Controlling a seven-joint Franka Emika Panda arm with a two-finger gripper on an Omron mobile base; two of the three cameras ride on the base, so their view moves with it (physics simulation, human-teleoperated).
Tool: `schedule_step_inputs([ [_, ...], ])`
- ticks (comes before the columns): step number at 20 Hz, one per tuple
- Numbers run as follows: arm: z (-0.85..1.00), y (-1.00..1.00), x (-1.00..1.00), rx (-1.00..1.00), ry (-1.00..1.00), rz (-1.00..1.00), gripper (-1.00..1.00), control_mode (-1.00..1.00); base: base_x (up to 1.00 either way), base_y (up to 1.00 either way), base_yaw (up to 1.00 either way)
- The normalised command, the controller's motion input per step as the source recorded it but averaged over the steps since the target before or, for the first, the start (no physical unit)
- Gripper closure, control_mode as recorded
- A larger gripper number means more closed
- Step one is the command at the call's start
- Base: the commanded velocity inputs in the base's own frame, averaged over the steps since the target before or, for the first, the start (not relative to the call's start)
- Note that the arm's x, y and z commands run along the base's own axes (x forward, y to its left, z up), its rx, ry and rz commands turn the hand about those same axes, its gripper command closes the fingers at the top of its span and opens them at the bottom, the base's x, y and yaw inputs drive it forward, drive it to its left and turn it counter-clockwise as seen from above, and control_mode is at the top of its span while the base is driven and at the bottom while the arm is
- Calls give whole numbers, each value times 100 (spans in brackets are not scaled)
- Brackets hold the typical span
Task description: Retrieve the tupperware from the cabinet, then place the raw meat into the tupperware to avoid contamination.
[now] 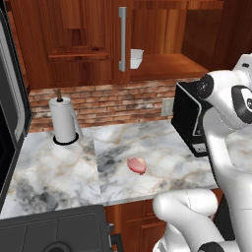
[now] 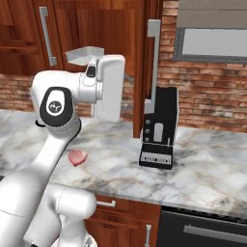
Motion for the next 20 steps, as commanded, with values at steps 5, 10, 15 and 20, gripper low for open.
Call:
schedule_step_inputs([
  [5, -6, -45, 0, 3, 0, 0, -100, -100, 0, 0, 0],
  [10, 0, -14, -10, 4, 0, 0, -100, -100, 0, 0, 0],
  [15, -4, 4, -24, 4, -6, 0, -100, -100, 0, 0, 0],
  [20, -6, 26, -18, 3, -9, 0, -100, -100, 0, 0, 0],
])
